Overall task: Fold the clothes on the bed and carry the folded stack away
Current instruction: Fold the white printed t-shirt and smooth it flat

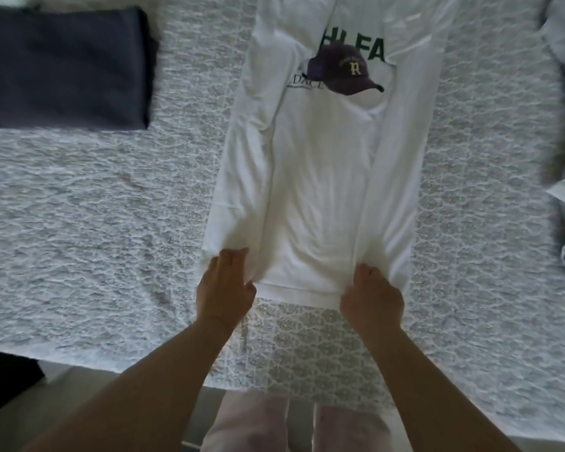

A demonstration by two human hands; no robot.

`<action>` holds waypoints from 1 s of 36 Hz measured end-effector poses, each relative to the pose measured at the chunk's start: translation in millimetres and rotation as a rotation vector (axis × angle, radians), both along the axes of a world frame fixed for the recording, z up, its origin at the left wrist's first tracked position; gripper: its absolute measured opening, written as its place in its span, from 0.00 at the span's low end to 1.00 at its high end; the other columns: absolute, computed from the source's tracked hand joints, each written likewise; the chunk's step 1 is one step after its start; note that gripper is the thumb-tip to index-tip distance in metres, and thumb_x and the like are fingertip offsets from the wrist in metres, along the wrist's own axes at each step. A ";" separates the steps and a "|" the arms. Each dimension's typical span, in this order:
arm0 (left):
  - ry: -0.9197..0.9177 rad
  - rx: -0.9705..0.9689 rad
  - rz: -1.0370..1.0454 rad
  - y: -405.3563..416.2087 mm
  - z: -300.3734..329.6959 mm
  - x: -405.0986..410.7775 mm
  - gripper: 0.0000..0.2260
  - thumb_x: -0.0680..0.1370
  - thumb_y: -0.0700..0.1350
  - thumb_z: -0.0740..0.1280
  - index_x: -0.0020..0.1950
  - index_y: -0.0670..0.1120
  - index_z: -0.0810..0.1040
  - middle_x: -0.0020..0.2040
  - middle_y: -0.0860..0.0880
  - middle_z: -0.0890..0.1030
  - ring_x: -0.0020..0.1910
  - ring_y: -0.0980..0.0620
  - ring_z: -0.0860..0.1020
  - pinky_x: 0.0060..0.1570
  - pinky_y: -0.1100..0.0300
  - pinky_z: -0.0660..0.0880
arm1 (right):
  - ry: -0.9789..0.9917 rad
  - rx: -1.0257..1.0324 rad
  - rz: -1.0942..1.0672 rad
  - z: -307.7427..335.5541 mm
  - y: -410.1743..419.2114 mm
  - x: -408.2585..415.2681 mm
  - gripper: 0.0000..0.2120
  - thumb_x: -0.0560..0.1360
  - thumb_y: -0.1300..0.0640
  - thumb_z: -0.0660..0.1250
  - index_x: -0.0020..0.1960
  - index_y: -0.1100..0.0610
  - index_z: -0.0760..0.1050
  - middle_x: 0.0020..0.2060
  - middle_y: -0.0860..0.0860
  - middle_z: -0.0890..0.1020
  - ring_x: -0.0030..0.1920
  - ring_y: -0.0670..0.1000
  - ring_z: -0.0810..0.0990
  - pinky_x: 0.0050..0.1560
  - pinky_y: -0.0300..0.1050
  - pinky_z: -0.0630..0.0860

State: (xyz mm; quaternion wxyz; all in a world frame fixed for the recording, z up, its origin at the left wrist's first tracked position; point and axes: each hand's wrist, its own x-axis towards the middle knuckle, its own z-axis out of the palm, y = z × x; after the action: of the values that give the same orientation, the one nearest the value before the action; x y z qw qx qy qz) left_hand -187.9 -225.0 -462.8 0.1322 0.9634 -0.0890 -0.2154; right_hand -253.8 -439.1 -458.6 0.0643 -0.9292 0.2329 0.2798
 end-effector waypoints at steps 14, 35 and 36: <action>-0.113 0.035 -0.560 30.2 -5.2 6.0 0.29 0.64 0.50 0.76 0.63 0.41 0.78 0.54 0.43 0.78 0.52 0.43 0.78 0.49 0.51 0.78 | -0.304 0.136 0.141 -6.4 -3.6 -39.9 0.32 0.58 0.57 0.78 0.60 0.66 0.75 0.60 0.62 0.76 0.62 0.63 0.75 0.60 0.58 0.75; -0.100 -0.079 -0.472 14.2 30.6 33.0 0.16 0.64 0.31 0.75 0.51 0.40 0.83 0.49 0.43 0.84 0.45 0.41 0.83 0.41 0.44 0.80 | -0.310 0.310 0.085 34.7 -44.7 -6.7 0.19 0.70 0.70 0.67 0.58 0.56 0.80 0.52 0.51 0.84 0.52 0.55 0.82 0.51 0.49 0.77; -0.064 -0.075 -0.471 12.4 38.2 32.0 0.16 0.66 0.31 0.74 0.52 0.41 0.83 0.52 0.44 0.84 0.48 0.42 0.83 0.44 0.45 0.79 | -0.266 0.315 0.088 40.4 -47.4 -5.5 0.19 0.72 0.68 0.66 0.60 0.53 0.79 0.54 0.50 0.83 0.55 0.54 0.81 0.54 0.48 0.75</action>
State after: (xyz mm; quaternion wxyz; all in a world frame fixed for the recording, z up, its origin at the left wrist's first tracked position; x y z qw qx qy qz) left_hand -155.9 -212.5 -424.5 0.1111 0.9169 -0.3232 -0.2062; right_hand -259.2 -486.5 -418.2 0.2265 -0.9456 0.1349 0.1904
